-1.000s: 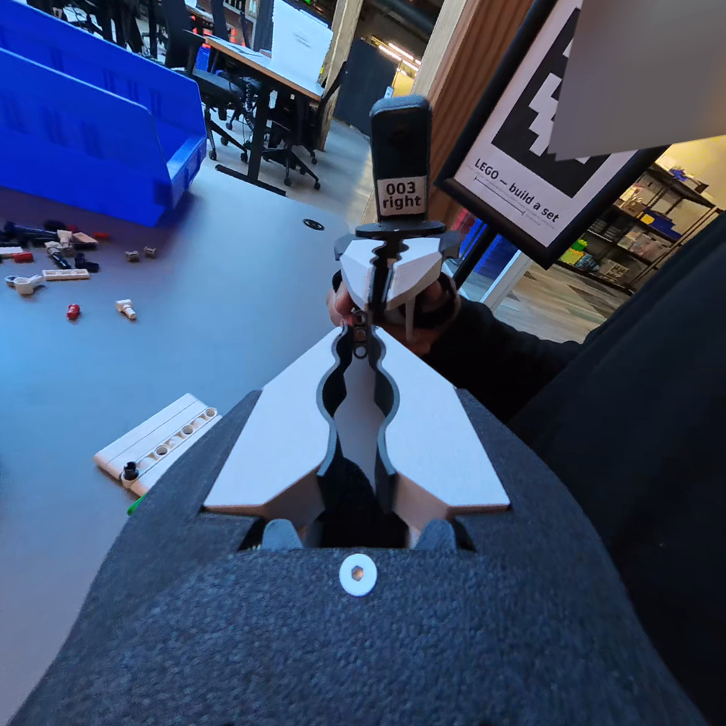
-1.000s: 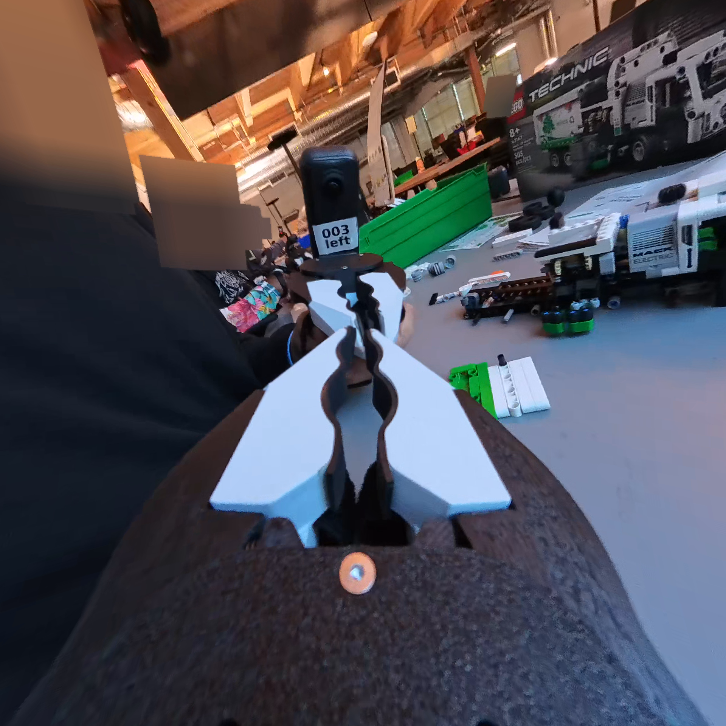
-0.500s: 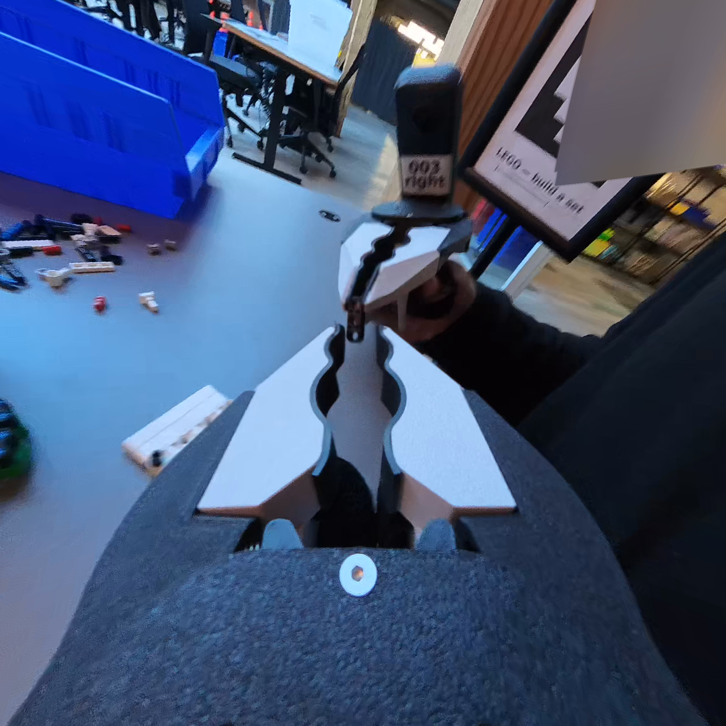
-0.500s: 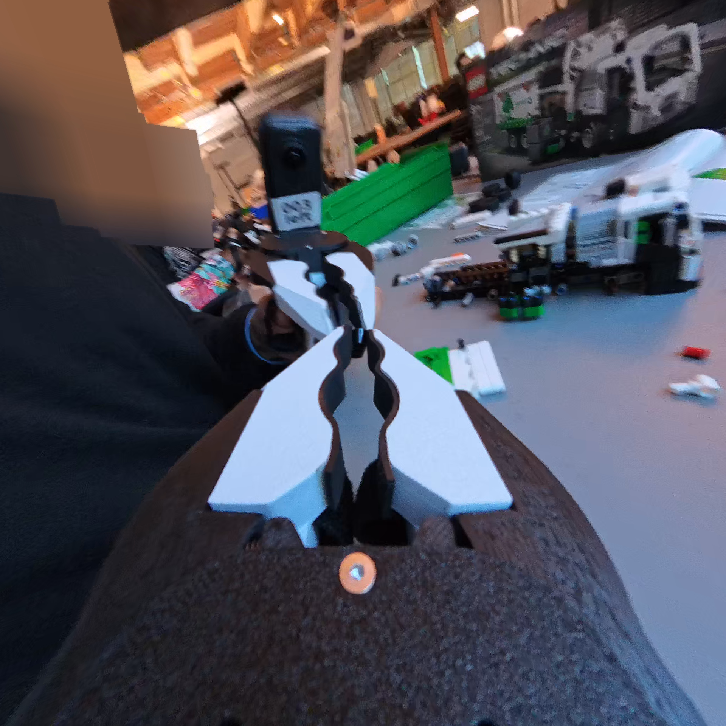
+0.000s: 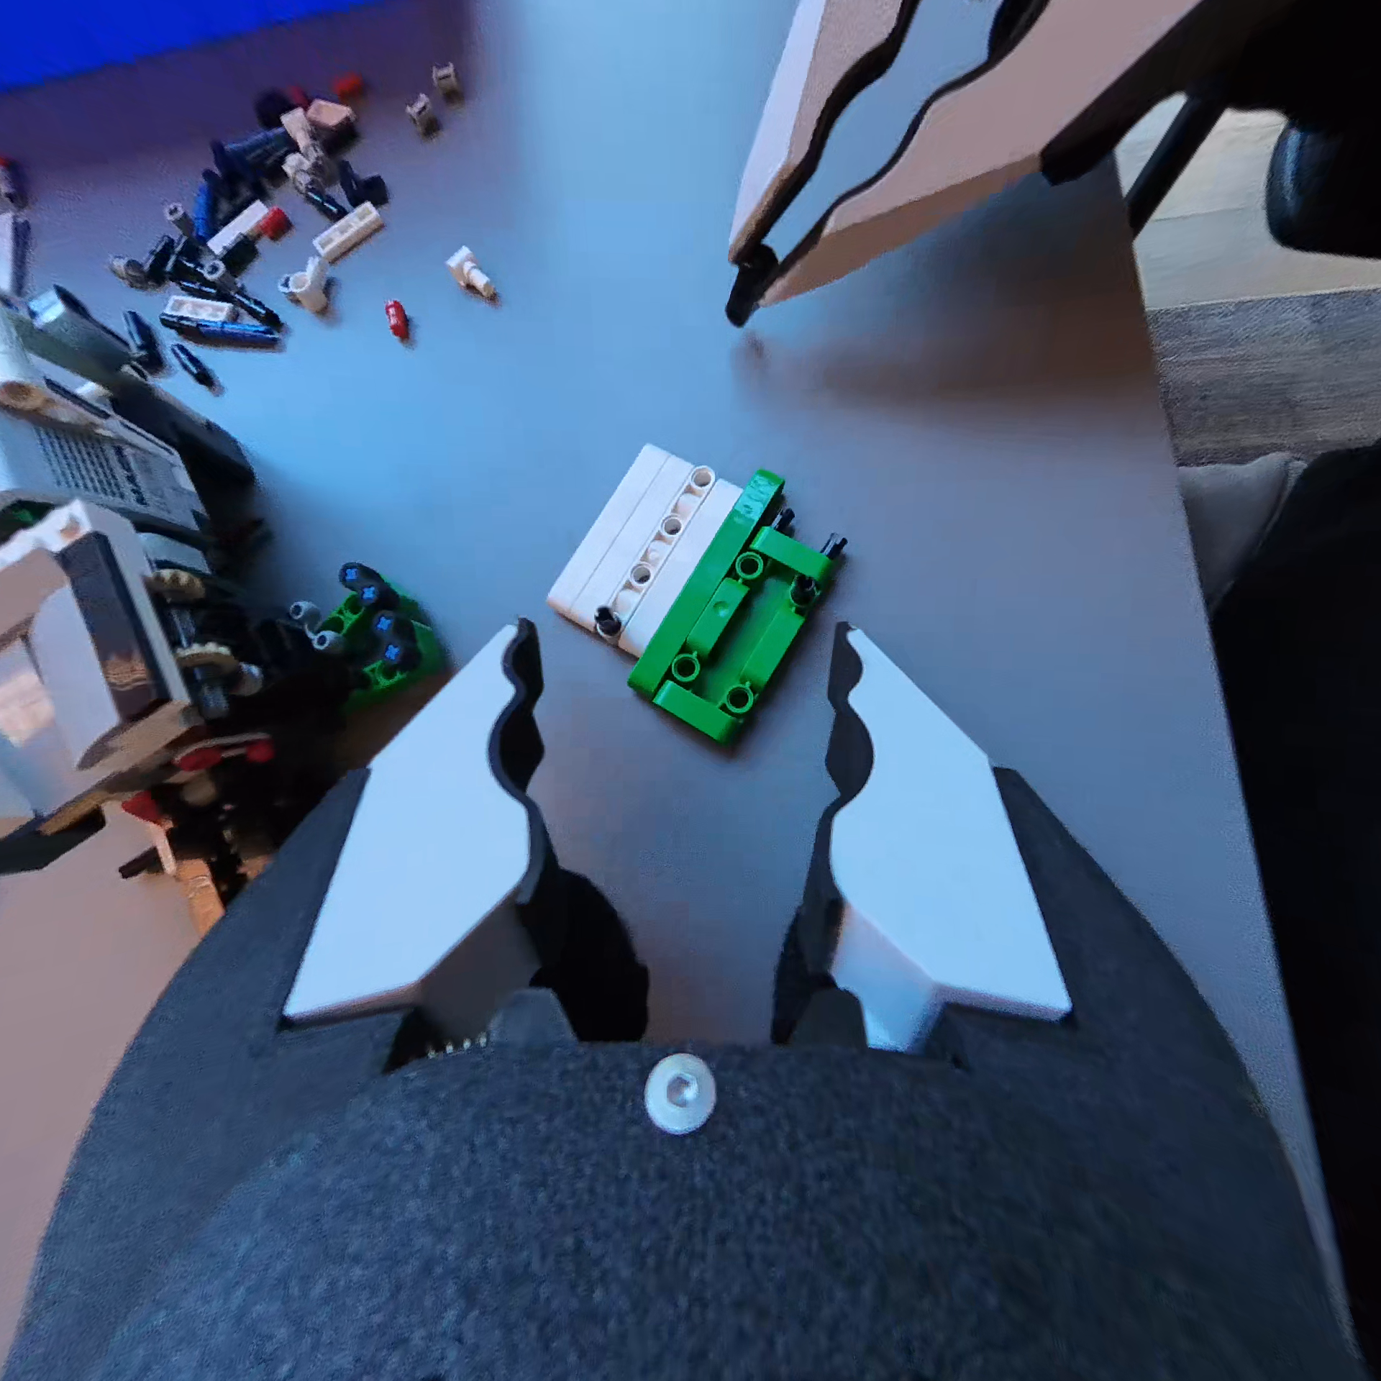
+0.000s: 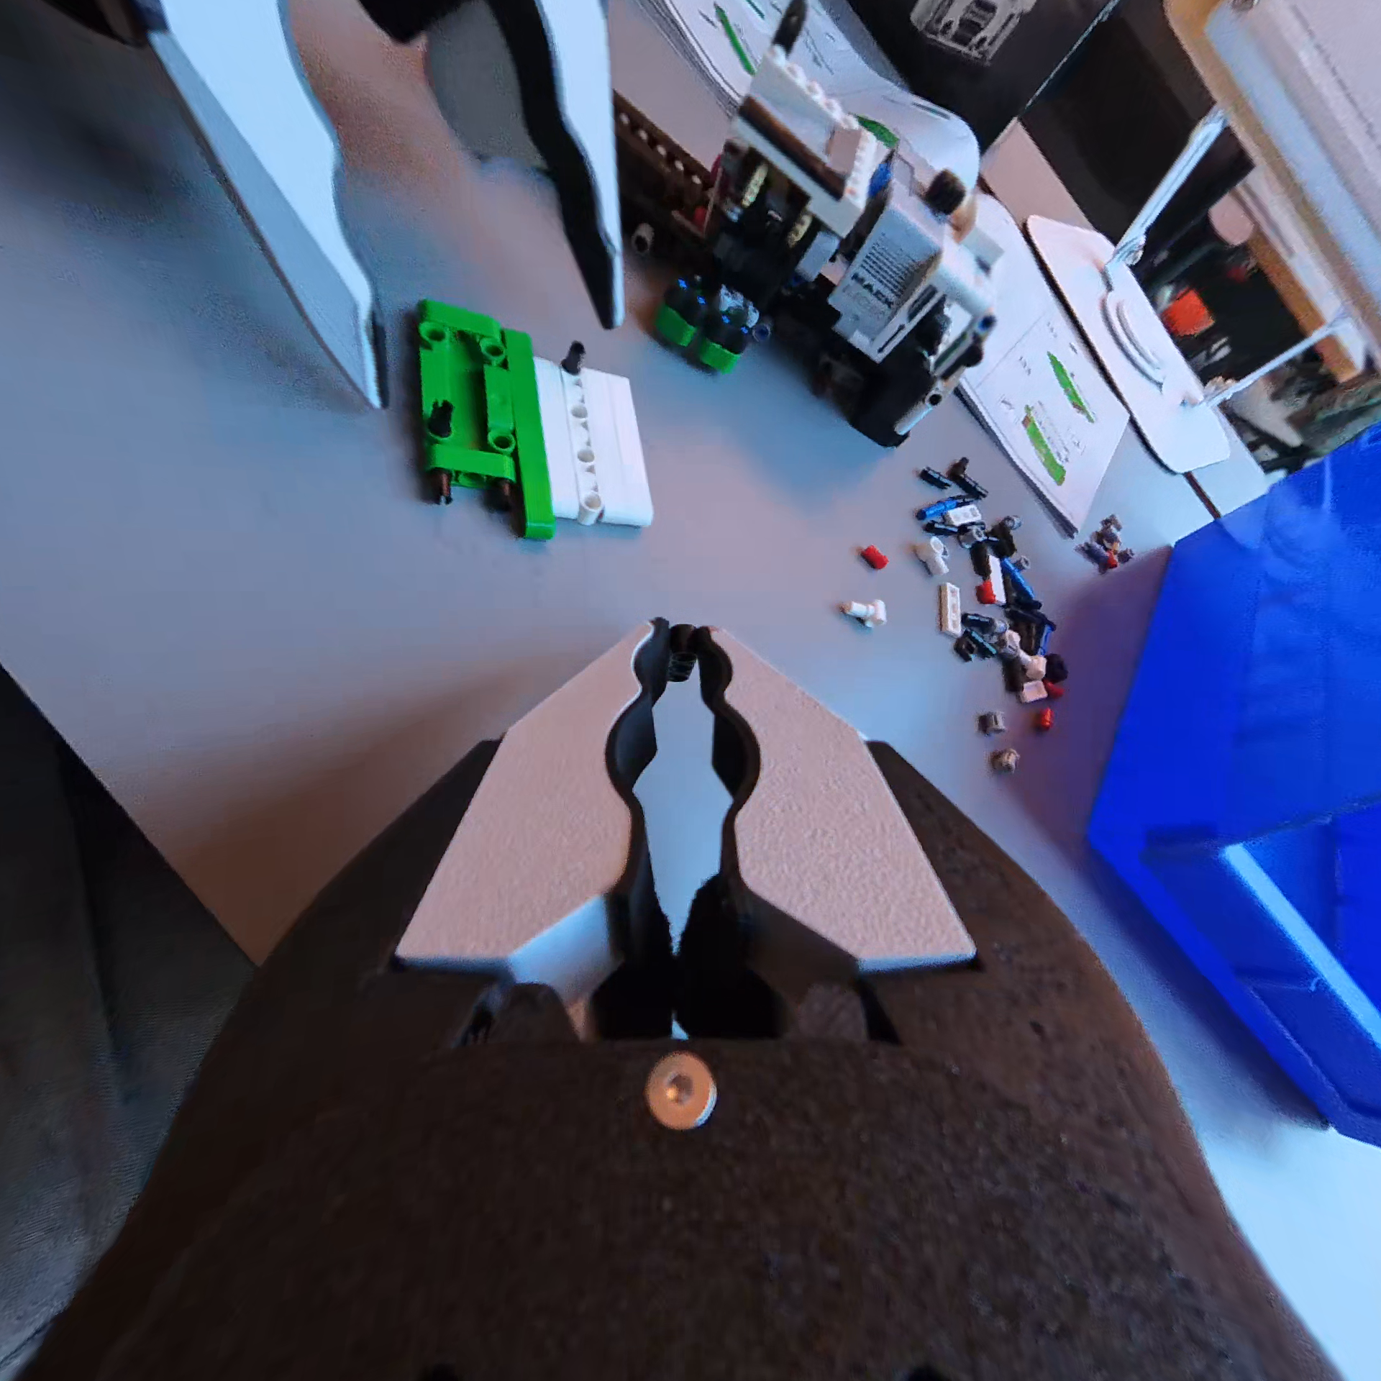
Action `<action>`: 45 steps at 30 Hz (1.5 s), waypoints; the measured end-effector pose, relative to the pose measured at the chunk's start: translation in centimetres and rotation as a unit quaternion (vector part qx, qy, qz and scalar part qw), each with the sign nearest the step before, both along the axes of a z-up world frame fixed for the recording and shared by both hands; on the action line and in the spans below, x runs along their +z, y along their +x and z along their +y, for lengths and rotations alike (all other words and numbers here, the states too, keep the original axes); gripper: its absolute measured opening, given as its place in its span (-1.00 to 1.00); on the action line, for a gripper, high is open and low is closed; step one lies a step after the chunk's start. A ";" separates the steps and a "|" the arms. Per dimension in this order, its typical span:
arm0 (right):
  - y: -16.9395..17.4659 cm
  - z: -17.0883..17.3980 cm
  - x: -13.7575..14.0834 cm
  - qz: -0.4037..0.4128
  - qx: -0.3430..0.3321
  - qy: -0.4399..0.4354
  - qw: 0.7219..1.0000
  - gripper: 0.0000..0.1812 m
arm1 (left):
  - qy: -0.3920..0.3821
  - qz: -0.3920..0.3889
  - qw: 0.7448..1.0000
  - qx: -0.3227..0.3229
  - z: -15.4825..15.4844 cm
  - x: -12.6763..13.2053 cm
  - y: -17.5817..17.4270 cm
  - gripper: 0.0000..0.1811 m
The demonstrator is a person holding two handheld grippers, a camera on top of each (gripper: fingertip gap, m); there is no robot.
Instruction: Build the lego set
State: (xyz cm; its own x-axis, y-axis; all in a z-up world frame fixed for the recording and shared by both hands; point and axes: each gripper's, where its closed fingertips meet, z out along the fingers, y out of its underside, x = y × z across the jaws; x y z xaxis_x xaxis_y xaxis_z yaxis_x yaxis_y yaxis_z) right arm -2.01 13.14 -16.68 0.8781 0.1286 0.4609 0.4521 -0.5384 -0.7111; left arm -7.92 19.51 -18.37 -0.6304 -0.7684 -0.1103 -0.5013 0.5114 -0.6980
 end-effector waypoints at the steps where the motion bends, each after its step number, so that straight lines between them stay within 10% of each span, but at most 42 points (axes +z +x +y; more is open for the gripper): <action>1: -0.2 0.1 -0.2 -0.011 0.005 0.000 1.000 -0.93 | 0.006 -0.005 1.000 -0.005 -0.1 -0.1 0.2 -0.12; 15: -2.3 -0.2 -1.1 0.093 0.043 -0.028 0.994 -0.75 | -0.023 0.003 1.000 -0.014 -1.5 -0.5 1.7 -0.22; 19: -3.1 0.5 0.2 0.267 0.013 -0.010 0.963 -0.73 | -0.010 -0.065 0.998 -0.008 -1.7 0.4 1.3 -0.93; 23: -3.6 1.9 1.0 0.445 -0.001 -0.001 0.895 -0.71 | 0.020 -0.086 0.996 0.004 -1.4 0.5 1.0 -0.69; 45: -3.9 2.8 -0.8 0.343 -0.026 -0.049 0.938 -0.72 | -0.021 -0.016 1.000 0.008 -2.3 -0.1 -0.8 -0.77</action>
State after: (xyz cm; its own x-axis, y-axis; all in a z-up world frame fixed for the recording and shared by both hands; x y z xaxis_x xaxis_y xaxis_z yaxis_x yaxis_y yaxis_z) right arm -5.89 15.93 -17.49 0.9698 0.0902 -0.2267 -0.1219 -0.6257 -0.7705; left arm -8.73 17.21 -18.50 -0.6147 -0.7827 -0.0978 -0.4861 0.4736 -0.7344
